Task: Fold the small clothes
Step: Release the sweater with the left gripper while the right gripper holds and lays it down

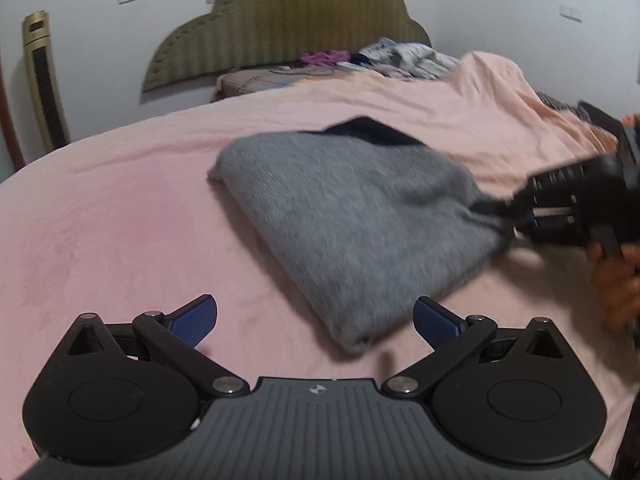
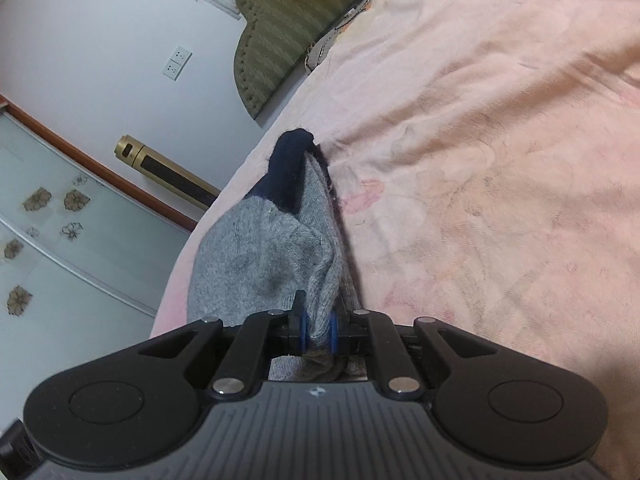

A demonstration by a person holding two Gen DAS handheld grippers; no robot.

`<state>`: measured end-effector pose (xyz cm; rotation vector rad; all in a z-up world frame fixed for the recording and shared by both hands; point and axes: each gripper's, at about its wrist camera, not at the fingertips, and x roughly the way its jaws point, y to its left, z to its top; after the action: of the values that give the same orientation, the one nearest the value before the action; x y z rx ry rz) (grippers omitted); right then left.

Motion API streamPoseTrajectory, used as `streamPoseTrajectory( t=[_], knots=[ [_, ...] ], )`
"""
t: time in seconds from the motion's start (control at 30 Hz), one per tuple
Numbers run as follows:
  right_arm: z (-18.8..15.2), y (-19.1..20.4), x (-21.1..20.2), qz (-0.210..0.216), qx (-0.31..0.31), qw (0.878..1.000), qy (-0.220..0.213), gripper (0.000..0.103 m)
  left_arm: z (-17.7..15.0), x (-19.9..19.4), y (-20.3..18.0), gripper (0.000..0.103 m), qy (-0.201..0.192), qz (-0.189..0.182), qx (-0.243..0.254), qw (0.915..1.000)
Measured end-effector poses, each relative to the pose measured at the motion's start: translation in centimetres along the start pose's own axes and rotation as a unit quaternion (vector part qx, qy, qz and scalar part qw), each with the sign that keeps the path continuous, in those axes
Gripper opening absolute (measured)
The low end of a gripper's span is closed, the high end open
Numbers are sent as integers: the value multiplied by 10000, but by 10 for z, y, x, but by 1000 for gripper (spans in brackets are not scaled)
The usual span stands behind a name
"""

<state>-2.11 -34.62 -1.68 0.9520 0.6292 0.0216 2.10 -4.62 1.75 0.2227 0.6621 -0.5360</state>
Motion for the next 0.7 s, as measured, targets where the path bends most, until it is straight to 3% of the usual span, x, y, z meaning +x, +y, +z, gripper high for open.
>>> streamPoseTrajectory(
  t=[0.13, 0.23, 0.43, 0.57, 0.7],
  knots=[
    [0, 2, 1, 14, 9, 10000, 0, 10, -7, 13, 0, 103, 232, 135, 88, 9996],
    [0, 4, 0, 49, 20, 10000, 14, 10, -8, 19, 1, 103, 240, 582, 87, 9980],
    [2, 10, -6, 428, 168, 9988, 145, 10, -5, 7, 32, 103, 103, 846, -631, 9944],
    [-1, 16, -1, -162, -445, 9987, 206, 11, -9, 5, 32, 103, 278, 751, -473, 9957],
    [-1, 18, -7, -303, -702, 9968, 213, 13, -1, -8, 27, 103, 125, 420, -496, 9978]
  ],
)
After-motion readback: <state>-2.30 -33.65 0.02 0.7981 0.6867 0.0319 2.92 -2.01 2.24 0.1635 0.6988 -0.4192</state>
